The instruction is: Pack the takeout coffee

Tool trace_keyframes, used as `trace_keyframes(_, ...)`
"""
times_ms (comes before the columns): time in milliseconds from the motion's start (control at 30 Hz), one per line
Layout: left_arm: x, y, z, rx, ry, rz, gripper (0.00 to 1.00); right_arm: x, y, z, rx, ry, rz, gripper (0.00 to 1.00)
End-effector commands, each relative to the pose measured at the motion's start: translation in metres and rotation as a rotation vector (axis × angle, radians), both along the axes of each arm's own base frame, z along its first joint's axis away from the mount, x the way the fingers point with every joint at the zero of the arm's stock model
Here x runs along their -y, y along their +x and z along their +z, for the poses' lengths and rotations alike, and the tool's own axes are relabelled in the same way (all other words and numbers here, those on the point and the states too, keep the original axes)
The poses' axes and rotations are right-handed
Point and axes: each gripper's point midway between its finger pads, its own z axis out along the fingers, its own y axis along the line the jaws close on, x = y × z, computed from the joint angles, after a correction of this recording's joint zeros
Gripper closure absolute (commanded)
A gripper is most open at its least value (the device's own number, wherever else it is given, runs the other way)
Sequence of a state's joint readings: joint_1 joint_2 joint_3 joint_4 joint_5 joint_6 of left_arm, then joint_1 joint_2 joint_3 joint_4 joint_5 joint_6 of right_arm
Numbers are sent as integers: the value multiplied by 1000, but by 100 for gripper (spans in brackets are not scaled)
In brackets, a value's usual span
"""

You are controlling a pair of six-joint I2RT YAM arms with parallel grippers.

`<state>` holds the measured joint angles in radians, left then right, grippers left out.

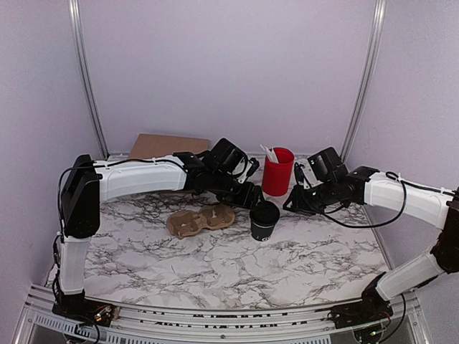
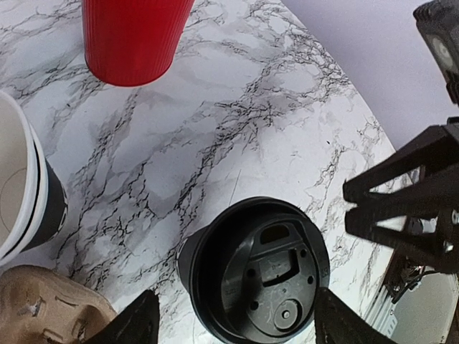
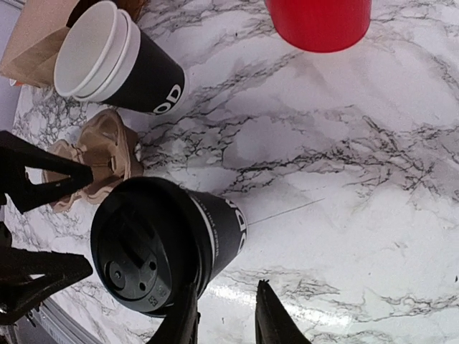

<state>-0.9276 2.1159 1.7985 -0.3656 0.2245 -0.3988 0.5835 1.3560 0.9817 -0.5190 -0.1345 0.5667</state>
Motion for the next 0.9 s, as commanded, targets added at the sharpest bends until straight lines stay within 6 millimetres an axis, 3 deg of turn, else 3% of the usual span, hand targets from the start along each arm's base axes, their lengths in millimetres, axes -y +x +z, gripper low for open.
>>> trace_keyframes(0,-8,-7,5,-11,11,14,28,-6,22,22,65,42,63,72)
trace_keyframes(333,-8,-8,-15,-37,43,37,39,-4,44,18,77,56,71,72)
trace_keyframes(867,-5,-6,-33,-44,74,28,43,-9,36,-4,25,80,94,73)
